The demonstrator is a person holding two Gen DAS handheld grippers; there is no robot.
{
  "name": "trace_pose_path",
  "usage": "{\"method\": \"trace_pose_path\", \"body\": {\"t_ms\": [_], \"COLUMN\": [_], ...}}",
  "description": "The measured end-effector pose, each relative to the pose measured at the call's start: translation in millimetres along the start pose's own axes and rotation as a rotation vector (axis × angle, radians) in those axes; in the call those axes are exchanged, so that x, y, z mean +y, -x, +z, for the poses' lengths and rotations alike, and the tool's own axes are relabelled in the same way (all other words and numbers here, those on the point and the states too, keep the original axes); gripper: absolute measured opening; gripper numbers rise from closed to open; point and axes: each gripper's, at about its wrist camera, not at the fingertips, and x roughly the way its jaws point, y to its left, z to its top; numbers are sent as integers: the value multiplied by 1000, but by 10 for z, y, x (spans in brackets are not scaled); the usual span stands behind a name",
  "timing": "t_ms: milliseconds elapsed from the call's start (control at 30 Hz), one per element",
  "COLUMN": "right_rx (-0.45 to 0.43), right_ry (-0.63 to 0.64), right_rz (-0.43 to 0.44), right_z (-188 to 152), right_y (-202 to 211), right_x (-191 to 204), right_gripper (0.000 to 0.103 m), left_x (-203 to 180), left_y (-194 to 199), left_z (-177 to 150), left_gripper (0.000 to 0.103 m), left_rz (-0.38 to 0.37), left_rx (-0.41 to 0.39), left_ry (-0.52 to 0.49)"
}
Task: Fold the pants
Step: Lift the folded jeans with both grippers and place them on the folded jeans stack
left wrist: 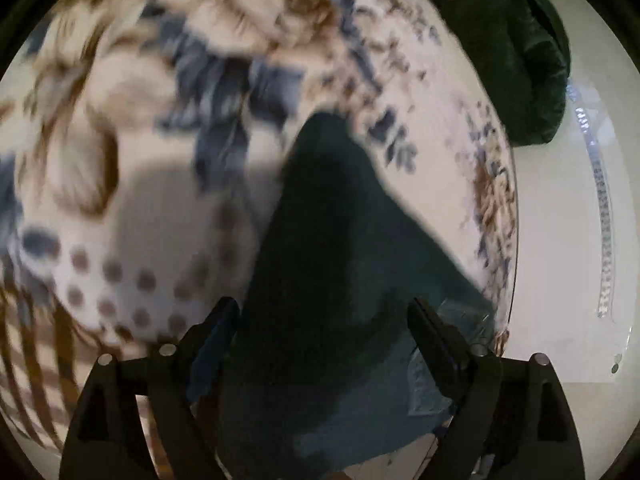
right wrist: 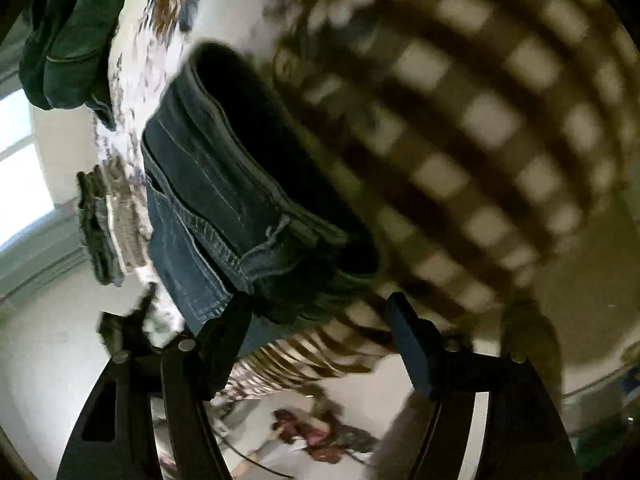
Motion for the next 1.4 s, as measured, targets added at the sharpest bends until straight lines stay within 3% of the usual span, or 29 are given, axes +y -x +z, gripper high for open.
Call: {"method": "trace_pose_path", "body": {"t_ms": [133,267,333,400,467,533,633,767,800,833,867,933,1033,1233,1400], "right_rx": [-24,-112,-123,-95,-83,-89,-113,-117,-125,-145,-161,-190,-218,-225,-226], "right_ry": [-19,71,140,102,59,4,-31,8,20,30,41,67,101,154,237], "right_rz": [66,175,133,91,103,206,347,279,257,240,222,191,143,98,96], "right_z": [100,46,33,71,108,141,203,262,255,233,202,115,7,-162,-375], "right_y": [-282,-184,-182,-331,-425,-524,-659,-886,-907,-895,-877,-834,-763,-508,-220], "right_x": [48,335,509,481,333,201,234,440,502,546,589,720,931,1499,2392], "right_gripper": [75,75,75,77,78,79,94,94,92,77,62,52,46,42,42], "left_x": [114,127,120,111,107,116,157,158,147,114,108,19,-49,-287,-500], "left_y": [-163,-167,-185,-206,-234,-245,-265,-287,-266,-221,-175,-68,107,643,1277], "left_z": [-125,-116,-107,-94,-96,-97,-89,-91,-101,-117,-139,-202,-274,-290,-107], "left_gripper": [86,86,86,86,88,89,90,91,88,66,59,37,27,24,24], "left_rz": [-9,-19,-18,-15,-16,-22,-39,-54,-64,-78,-76,-63,-64,-75,-102], "left_rx": [22,25,31,38,42,45,48,43,36,13,1,-29,-51,-74,-104], "left_ry": [31,29,22,11,2,0,12,8,-4,-24,-44,-97,-99,-85,-82]}}
